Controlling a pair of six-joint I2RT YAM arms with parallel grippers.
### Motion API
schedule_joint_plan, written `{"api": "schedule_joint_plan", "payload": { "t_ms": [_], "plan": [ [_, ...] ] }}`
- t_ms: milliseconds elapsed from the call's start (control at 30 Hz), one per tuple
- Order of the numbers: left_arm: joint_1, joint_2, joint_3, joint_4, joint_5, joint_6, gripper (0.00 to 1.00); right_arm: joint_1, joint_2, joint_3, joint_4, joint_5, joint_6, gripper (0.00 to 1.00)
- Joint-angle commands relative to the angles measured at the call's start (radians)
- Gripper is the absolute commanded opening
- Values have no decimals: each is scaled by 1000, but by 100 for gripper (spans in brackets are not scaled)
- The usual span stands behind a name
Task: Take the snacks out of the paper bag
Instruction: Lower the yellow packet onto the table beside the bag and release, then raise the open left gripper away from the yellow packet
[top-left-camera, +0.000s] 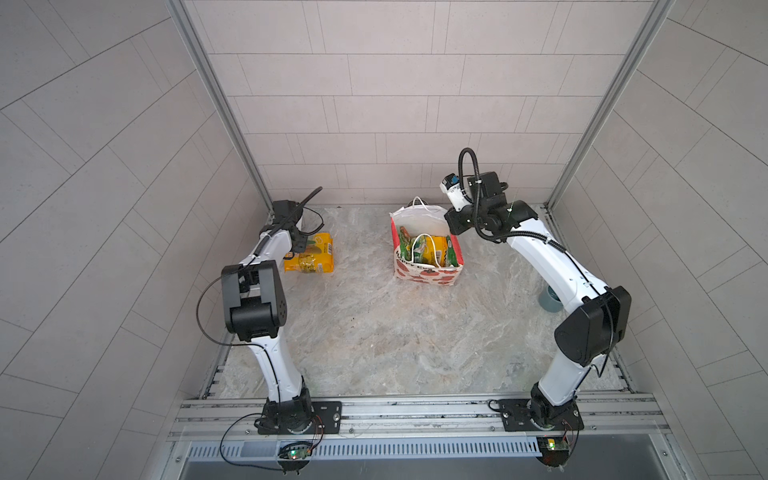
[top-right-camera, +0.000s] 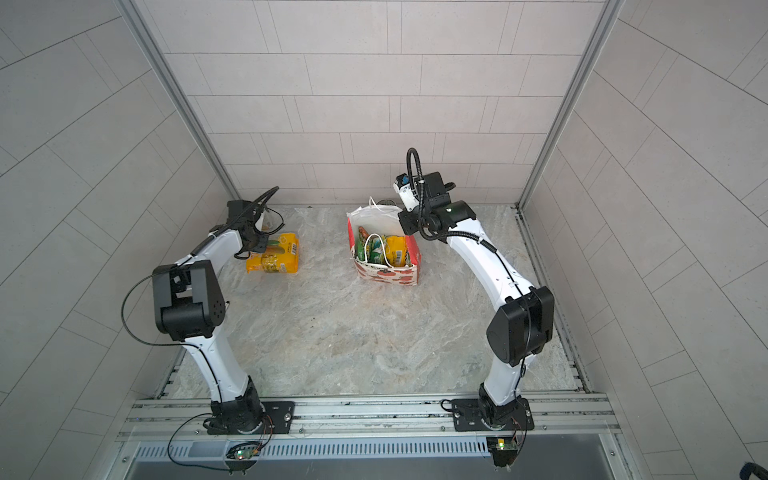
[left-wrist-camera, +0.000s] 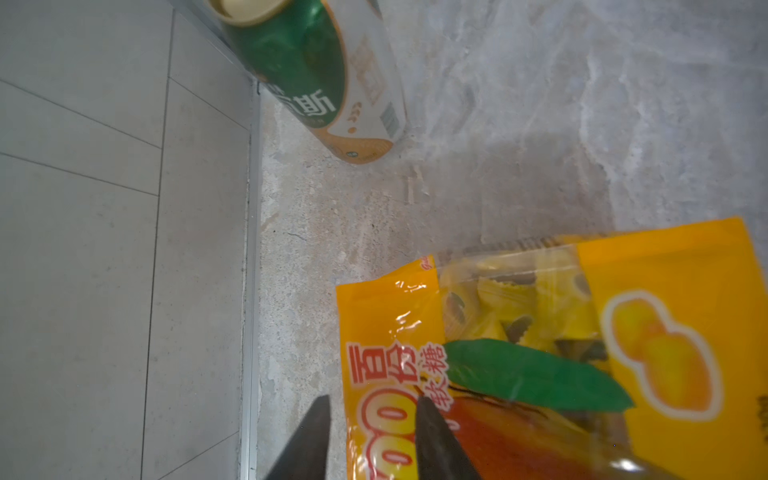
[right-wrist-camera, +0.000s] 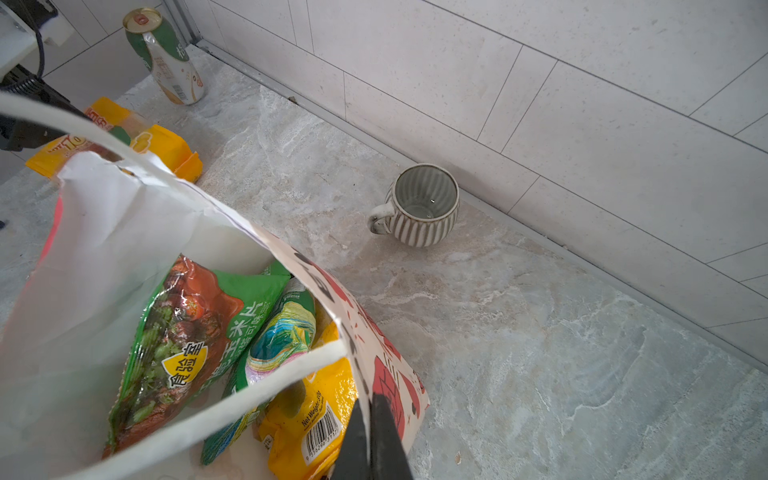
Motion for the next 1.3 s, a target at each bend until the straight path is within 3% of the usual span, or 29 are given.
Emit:
{"api": "schedule_joint_plan", "payload": {
  "t_ms": [0,100,233,400,500,633,867,1267],
  "plan": [
    [3,-27,29,-7,-38,-32,49,7,-38,13,63,-25,1,0],
    [-8,-103,29,-18,39,-80,56,8,-37,15,61,-24,1,0],
    [-61,-208,-46,39,207,-247,56,11,-40,9,68,-24,0,0],
    [-182,-214,-153,169,300,-423,48,13,-39,6,71,-23,2,0],
    [-200,-148,-136,169,319,-473,45,14,-40,4,69,-25,2,0],
    [-200,-50,-82,138,335,-469,36,16,-46,2,69,-21,0,0],
    [-198,48,-19,33,329,-462,33,16,-50,-4,70,-13,-3,0],
    [-198,15,-56,-23,263,-432,31,16,-50,3,64,-16,-5,0]
  ]
}}
